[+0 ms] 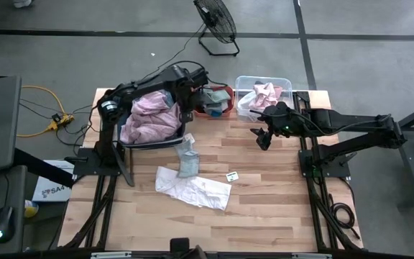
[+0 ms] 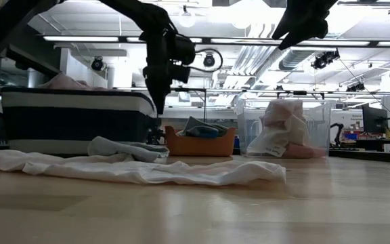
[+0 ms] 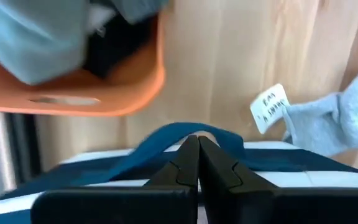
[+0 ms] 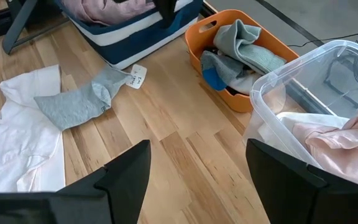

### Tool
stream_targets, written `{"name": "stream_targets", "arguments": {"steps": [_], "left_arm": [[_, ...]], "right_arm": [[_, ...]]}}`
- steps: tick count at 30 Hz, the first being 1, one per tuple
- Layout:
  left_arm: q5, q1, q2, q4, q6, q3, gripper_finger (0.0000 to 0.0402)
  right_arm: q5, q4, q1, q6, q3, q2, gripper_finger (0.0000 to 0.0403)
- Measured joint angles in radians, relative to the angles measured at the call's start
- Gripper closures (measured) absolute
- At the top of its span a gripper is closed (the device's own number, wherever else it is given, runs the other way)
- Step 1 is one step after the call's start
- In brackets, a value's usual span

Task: Pick & Place Cloths
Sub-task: Adjust the socks in the orange bin

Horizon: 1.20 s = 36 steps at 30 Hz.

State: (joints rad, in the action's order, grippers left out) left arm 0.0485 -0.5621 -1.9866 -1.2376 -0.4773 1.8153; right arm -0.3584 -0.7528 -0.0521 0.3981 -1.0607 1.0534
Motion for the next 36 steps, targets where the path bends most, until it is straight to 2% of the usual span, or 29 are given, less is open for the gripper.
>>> {"name": "stream_targets", "arguments": {"steps": [9, 15, 18, 25, 28, 32, 36], "left_arm": [[0.008, 0.0, 0.021, 0.099, -0.042, 0.0, 0.0401], [0.023, 0.027, 0.021, 0.246, -0.071, 0.0, 0.0397], [0.001, 0.052, 0.02, 0.309, -0.116, 0.0, 0.0374], [-0.135, 0.086, -0.008, 0.447, -0.122, 0.004, 0.0278], [-0.158, 0.084, -0.026, 0.445, -0.113, -0.001, 0.0246], [-0.161, 0.072, -0.053, 0.456, -0.11, -0.001, 0.0224], [-0.158, 0.064, -0.082, 0.486, -0.073, 0.0, 0.0219]], "right_arm": [[-0.001, 0.0, 0.0, 0.0, 0.0, 0.0, 0.0147], [-0.001, 0.001, 0.0, 0.0, 0.0, 0.0, 0.0147], [-0.001, 0.001, 0.0, 0.0, 0.0, 0.0, 0.0147], [-0.001, 0.0, 0.0, -0.001, 0.0, 0.0, 0.0147], [-0.001, 0.0, 0.0, -0.001, 0.0, 0.0, 0.0147], [-0.001, 0.0, 0.0, -0.002, 0.0, 0.0, 0.0147], [-0.002, 0.0, 0.0, -0.001, 0.0, 0.0, 0.0147]]}}
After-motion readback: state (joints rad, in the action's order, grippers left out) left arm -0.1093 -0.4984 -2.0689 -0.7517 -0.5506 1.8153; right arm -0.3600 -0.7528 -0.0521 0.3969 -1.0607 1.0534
